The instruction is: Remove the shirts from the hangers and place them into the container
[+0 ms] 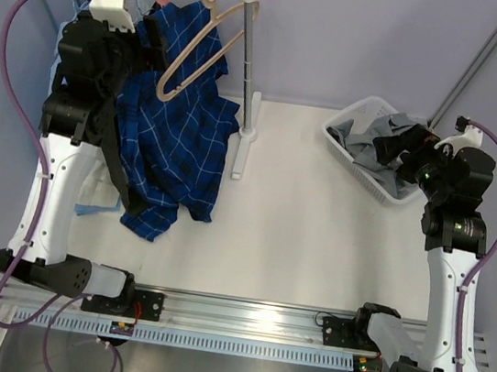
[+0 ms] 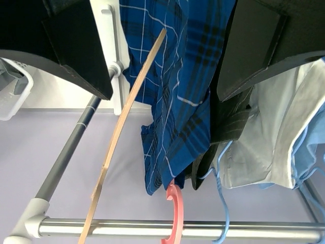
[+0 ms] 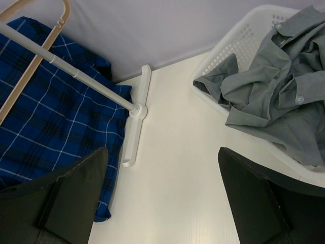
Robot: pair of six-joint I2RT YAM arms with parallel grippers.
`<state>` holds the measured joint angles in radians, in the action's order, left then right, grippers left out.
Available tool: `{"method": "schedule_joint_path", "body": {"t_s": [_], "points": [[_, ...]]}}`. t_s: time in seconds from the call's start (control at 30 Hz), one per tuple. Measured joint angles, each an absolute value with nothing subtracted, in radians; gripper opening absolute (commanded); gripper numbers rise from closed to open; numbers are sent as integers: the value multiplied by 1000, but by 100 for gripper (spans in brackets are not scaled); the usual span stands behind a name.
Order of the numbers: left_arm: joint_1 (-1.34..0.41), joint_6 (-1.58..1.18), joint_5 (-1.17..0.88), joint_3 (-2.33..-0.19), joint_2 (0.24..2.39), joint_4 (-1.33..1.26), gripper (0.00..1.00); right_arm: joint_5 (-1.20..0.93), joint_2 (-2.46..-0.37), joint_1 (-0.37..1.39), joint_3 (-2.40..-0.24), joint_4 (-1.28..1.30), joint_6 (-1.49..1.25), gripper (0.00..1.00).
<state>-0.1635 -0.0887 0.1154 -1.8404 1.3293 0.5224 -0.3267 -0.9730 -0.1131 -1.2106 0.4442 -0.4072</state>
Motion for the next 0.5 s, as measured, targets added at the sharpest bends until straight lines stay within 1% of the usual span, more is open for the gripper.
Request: {"method": "schedule_joint_path", "body": {"t_s": [0.17,0.3,0.4,0.5], "points": [[-125,-88,86,-1851,1384,525,85,-339,-965,-88,-1186,421,-407,99],[-106,-86,108,-1837,1425,530,85,-343,-966,-78,-1183,411,-406,99],[-96,-86,120,-1832,1456,533,82,-351,-970,-75,-1183,407,-404,99],[-92,-86,120,-1825,1475,537,81,-353,-974,-75,-1183,407,-402,99]]}}
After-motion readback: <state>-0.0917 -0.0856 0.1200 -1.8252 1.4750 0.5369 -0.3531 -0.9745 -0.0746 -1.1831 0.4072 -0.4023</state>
